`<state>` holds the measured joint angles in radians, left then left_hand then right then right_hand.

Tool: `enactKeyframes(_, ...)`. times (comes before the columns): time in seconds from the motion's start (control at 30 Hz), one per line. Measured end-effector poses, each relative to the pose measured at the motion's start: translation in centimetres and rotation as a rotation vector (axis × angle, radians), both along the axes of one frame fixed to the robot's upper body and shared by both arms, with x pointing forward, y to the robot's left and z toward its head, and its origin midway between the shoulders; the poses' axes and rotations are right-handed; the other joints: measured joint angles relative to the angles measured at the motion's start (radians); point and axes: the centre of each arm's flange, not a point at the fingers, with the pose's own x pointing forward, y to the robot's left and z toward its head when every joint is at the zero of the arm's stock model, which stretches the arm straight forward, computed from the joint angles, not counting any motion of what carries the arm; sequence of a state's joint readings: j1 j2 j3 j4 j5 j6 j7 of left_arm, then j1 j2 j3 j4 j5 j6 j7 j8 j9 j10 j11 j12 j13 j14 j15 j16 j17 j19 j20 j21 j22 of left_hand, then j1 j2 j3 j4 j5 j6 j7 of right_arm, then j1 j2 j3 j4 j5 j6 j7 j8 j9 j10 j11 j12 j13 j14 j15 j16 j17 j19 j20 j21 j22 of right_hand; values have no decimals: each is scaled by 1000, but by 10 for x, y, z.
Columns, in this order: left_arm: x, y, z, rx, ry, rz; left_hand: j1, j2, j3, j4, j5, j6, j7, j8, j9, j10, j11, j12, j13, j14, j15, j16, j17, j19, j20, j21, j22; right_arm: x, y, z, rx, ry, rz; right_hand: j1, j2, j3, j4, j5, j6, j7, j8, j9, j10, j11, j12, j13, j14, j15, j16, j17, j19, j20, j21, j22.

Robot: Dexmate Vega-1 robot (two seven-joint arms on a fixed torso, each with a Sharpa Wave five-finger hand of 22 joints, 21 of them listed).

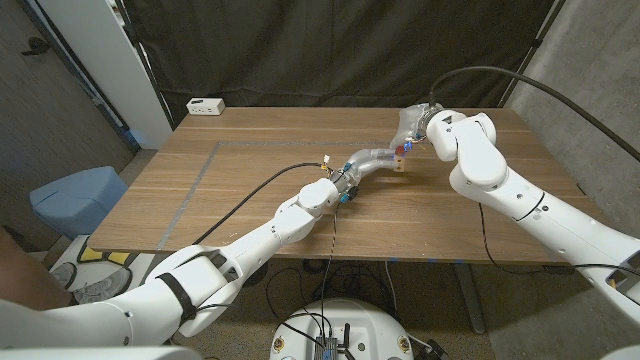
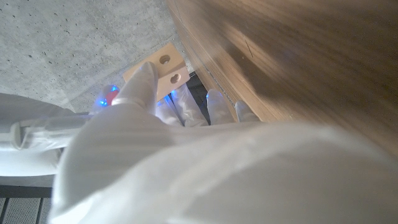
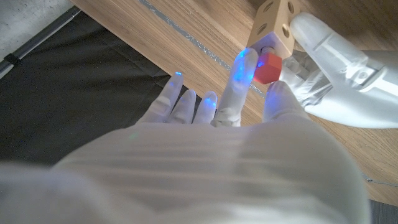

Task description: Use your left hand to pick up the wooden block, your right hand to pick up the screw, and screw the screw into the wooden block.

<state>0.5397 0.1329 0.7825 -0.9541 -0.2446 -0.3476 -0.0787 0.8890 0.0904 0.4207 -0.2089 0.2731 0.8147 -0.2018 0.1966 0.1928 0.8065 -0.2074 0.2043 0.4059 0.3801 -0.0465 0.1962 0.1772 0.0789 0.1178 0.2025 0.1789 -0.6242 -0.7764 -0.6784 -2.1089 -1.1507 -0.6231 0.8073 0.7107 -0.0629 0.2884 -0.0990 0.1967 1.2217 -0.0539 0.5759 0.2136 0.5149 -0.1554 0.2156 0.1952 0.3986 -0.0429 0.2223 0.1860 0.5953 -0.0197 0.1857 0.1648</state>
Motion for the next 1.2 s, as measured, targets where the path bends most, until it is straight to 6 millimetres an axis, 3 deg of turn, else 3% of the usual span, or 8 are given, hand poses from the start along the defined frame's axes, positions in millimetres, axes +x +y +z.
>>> enactKeyframes(0.27,1,1,0,-5,3,1,1,1,2,-1,0,0,0,0,0,-2,2,-1,0,0,0,0,0,0,0,0,0,3,0,-2,2,-12,-4,12,12,-2,-14,8,47,2,12,-9,32,-11,0,0,16,-2,0,0,9,-2,0,0)
enactKeyframes(0.6,2,3,-2,-8,9,4,3,3,3,-2,5,-2,2,0,0,-1,1,-4,-3,5,5,0,0,0,0,0,0,3,-1,-2,6,-36,-11,6,18,-2,-13,8,71,4,12,-17,52,-16,0,-3,27,-2,4,0,14,-7,0,0)
enactKeyframes(0.7,3,3,-2,-10,10,3,3,3,6,-5,5,-2,2,0,1,-1,1,-6,-4,5,5,0,0,0,0,0,0,4,-1,-2,8,-41,-11,-16,17,-16,-4,8,72,6,12,-18,57,-11,0,-5,27,-2,4,0,18,-3,0,0)
enactKeyframes(0.93,3,4,-2,-11,10,2,3,3,6,-5,5,-2,2,0,1,-1,1,-8,-5,5,5,0,0,0,0,0,0,3,-3,-2,17,-51,-12,-82,-4,-43,18,8,64,13,-9,-23,56,1,-7,-5,30,-5,-1,3,18,-3,0,0)
enactKeyframes(1.2,4,5,-1,-13,11,0,2,2,10,-9,5,-3,3,0,0,-1,1,-7,-5,5,5,0,0,0,0,0,0,1,-4,-2,25,-57,-5,-133,-18,-69,30,8,-17,15,-51,-23,33,28,-20,-3,30,-5,-8,3,12,2,0,0)
